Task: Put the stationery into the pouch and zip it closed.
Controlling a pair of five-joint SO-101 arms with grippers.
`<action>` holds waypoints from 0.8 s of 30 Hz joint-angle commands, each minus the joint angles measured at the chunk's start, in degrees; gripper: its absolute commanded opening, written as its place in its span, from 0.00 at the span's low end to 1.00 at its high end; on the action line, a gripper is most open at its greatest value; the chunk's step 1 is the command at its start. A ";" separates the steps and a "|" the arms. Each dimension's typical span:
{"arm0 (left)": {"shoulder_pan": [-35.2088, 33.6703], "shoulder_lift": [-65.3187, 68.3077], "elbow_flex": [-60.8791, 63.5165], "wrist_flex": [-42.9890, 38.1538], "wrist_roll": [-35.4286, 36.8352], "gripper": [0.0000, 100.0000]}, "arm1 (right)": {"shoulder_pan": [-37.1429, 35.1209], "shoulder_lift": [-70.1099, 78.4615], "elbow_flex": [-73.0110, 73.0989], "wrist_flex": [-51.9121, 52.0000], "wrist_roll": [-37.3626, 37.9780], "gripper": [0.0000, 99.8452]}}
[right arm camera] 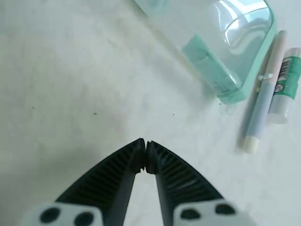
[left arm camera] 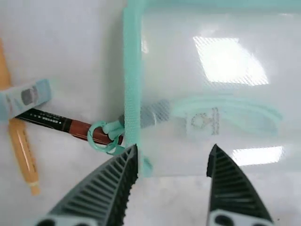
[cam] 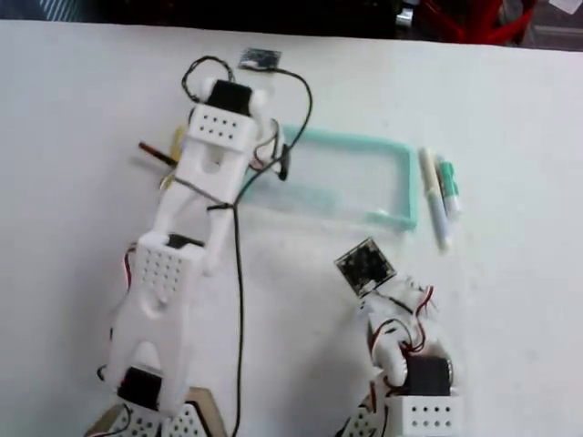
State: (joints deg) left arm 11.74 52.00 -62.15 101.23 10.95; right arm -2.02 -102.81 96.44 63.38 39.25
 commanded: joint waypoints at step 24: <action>-2.42 6.73 -3.16 -5.80 4.84 0.24 | 0.31 -0.31 0.44 0.31 0.44 0.02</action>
State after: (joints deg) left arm 7.52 58.86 -63.82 95.69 15.43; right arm -2.02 -102.81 96.44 63.38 39.25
